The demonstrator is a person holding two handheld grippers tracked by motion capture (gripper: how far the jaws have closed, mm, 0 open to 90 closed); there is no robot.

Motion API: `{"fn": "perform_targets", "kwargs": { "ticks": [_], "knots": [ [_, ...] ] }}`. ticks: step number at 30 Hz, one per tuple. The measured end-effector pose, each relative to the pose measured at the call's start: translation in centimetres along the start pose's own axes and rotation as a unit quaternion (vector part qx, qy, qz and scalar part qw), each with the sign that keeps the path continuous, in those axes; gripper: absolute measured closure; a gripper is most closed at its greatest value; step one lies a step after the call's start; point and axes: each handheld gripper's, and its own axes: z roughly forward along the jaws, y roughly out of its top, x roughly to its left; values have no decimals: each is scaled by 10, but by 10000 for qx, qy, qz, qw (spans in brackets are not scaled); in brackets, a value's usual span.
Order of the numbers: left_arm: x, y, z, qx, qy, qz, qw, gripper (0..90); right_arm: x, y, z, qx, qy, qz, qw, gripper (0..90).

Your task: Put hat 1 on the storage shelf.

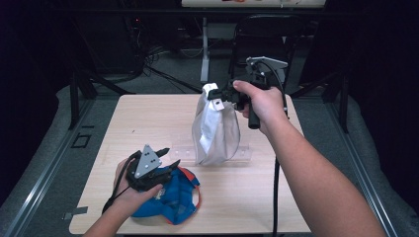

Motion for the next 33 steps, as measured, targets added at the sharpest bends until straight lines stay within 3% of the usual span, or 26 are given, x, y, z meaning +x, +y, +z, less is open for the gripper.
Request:
{"fn": "perform_targets", "kwargs": {
  "ticks": [5, 12, 13, 16, 21, 26, 28, 33],
  "knots": [
    [-11, 6, 19, 120, -98, 161, 9997, 476, 4, 7, 8, -124, 75, 23, 9999, 820],
    [-13, 11, 38, 206, -55, 84, 9997, 463, 6, 15, 17, -270, 188, 73, 9994, 820],
    [-13, 13, 43, 268, 72, 193, 9994, 469, 7, 16, 20, -305, 225, 99, 9992, 820],
    [-8, 15, 47, 306, 200, 193, 9991, 576, 8, 19, 24, -342, 256, 115, 9990, 820],
    [5, 15, 51, 313, 37, 67, 9995, 802, 11, 23, 31, -428, 299, 143, 9985, 820],
    [14, 14, 53, 284, -119, -71, 9995, 840, 14, 27, 36, -467, 257, 145, 9985, 820],
    [23, 12, 54, 277, -312, -181, 9990, 845, 15, 29, 38, -492, 223, 143, 9984, 820],
    [35, 8, 57, 239, -547, -443, 9972, 847, 13, 33, 43, -576, 136, 171, 9981, 820]
  ]
}}
